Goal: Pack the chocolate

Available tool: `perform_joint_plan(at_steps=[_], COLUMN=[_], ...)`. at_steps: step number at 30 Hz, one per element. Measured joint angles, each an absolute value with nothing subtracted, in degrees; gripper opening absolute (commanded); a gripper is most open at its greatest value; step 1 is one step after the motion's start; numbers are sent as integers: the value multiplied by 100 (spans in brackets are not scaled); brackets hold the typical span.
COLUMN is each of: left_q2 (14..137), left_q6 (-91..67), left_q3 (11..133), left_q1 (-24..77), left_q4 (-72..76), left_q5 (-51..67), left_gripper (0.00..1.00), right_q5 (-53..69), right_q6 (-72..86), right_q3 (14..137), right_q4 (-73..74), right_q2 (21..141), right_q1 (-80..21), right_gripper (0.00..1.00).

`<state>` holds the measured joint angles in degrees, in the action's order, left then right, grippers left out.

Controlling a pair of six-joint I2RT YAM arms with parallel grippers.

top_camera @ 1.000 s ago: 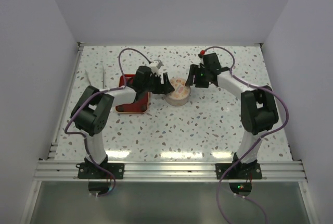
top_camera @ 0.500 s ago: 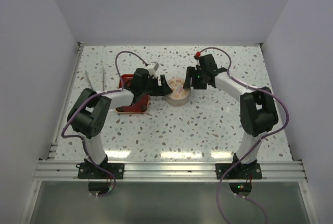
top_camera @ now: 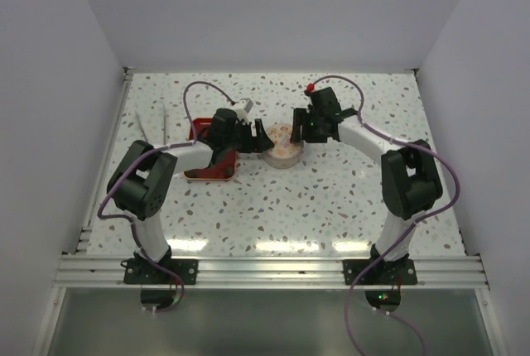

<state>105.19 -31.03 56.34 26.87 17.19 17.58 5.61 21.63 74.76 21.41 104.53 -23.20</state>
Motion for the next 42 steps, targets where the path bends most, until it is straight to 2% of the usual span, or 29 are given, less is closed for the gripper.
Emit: perform_joint_plan(at_steps=[16, 19, 23, 28, 32, 36, 42], left_q2=[10519, 10519, 10501, 10280, 9963, 9467, 8429], left_q6=[-3350, -3339, -3256, -2912, -2663, -2506, -2213], left_q3=[5446, 5446, 5446, 5481, 5531, 5531, 5531], left_q1=[2650, 2639, 2628, 2628, 2593, 2460, 2128], left_q4=[1997, 1999, 1975, 1553, 1339, 1140, 596], left_q5=[1887, 1914, 1918, 1796, 1723, 1669, 1286], left_gripper=[73, 79, 83, 87, 100, 100, 100], right_q5=[370, 370, 403, 489, 548, 478, 239], right_q6=[2154, 2150, 2130, 2091, 2062, 1988, 1883], right_q3=[7476, 7476, 7476, 7476, 7476, 7476, 7354], right_q4=[2147, 2158, 2200, 2320, 2410, 2556, 2602], right_q2=[10444, 10427, 10409, 10335, 10101, 9607, 8729], right_q1=[-2443, -2445, -2469, -2504, -2512, -2512, -2373], right_gripper=[62, 63, 68, 71, 75, 81, 84])
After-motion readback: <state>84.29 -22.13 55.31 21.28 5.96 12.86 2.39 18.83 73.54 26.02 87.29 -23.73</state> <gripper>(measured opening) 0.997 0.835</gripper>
